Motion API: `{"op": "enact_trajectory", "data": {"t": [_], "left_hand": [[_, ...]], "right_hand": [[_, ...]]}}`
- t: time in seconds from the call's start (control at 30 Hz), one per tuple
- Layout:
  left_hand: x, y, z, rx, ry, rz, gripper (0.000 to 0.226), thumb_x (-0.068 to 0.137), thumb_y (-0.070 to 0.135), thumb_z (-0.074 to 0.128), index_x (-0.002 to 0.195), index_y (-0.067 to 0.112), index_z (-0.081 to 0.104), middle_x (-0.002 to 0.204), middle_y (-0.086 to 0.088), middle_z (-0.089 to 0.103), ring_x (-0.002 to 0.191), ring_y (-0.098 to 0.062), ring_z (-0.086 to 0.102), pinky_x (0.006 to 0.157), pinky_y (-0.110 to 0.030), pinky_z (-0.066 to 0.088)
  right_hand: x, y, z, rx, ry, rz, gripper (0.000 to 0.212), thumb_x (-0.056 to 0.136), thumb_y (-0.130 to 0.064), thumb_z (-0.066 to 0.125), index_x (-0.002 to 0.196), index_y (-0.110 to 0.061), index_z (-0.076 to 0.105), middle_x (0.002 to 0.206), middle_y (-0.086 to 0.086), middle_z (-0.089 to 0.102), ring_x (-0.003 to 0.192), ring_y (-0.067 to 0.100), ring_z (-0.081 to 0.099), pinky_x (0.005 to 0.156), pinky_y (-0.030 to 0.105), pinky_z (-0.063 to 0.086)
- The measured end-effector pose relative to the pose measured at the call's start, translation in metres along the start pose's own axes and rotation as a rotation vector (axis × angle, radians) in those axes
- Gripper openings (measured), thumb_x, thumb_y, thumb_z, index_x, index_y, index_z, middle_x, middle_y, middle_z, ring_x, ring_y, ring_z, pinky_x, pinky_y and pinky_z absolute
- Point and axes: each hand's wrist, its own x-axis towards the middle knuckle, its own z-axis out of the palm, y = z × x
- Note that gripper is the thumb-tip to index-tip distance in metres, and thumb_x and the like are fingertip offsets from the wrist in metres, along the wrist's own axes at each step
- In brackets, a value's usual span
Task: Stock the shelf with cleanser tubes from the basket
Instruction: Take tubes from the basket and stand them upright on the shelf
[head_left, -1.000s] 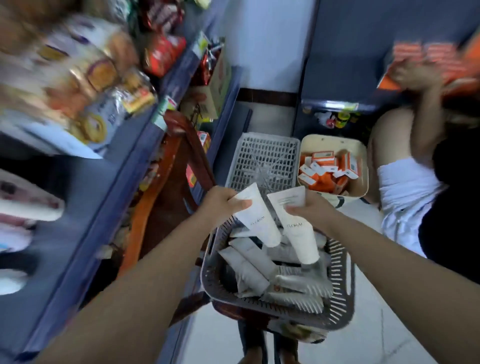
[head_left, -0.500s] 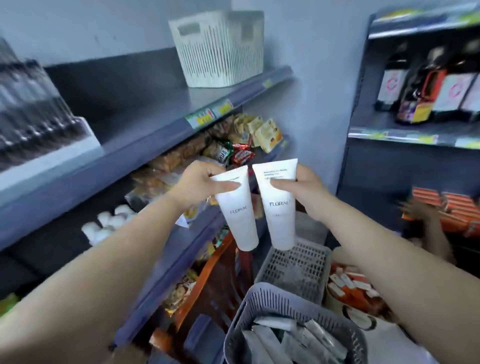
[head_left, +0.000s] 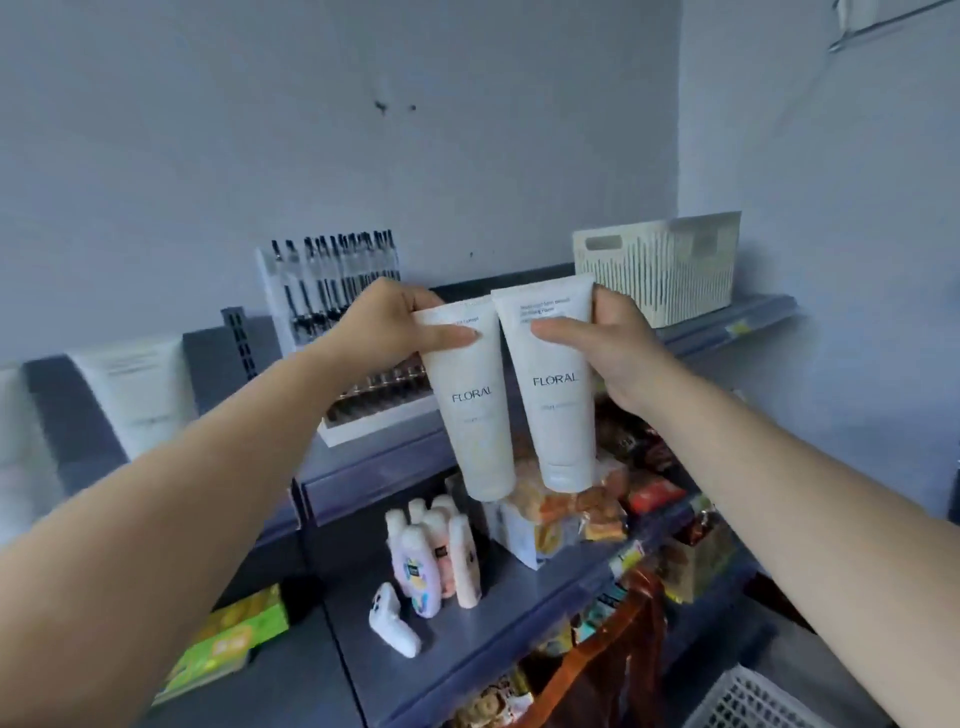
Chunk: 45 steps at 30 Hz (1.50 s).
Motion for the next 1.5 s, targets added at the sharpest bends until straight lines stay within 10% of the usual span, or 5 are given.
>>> {"op": "enact_trajectory", "data": {"t": [0.4,0.73,1.17,1.5], "left_hand": [[-0.022,-0.012,-0.161,0.110,0.212,-0.051,0.014,0.075,0.022,0.076,0.073,0.012,0.067,0.070,-0.005,0.063,0.070,-0.020,0.060,0.069,-0.036,0.053],[-0.025,-0.038,-0.272,0.193,0.418,0.018,0.013,0.076,0.024,0.075,0.072,0.017,0.066,0.068,0.000,0.060,0.055,-0.003,0.059,0.060,-0.026,0.052],[-0.023,-0.131,-0.341,0.293,0.413,-0.083,0.013,0.074,0.025,0.077,0.072,0.019,0.066,0.068,0.003,0.061,0.055,-0.001,0.057,0.063,-0.025,0.052],[-0.042,-0.171,-0.332,0.417,0.187,-0.359,0.018,0.071,0.025,0.080,0.078,0.010,0.073,0.073,-0.002,0.070,0.065,-0.011,0.065,0.065,-0.022,0.059]], "right_hand": [[0.075,-0.044,0.132,0.161,-0.260,-0.072,0.018,0.077,0.000,0.065,0.084,-0.017,0.065,0.072,-0.007,0.073,0.068,0.009,0.070,0.064,0.026,0.057],[0.137,-0.067,0.235,0.140,-0.244,-0.111,0.018,0.080,-0.001,0.064,0.080,-0.019,0.063,0.074,-0.008,0.071,0.068,0.010,0.066,0.071,0.029,0.050],[0.191,-0.032,0.334,0.071,-0.278,-0.064,0.020,0.079,-0.002,0.067,0.081,-0.021,0.061,0.080,-0.010,0.069,0.067,0.002,0.066,0.060,0.021,0.051],[0.193,0.004,0.365,-0.333,-0.694,0.038,0.024,0.075,0.001,0.070,0.068,-0.016,0.054,0.072,0.000,0.062,0.066,0.012,0.061,0.059,0.024,0.051]]}}
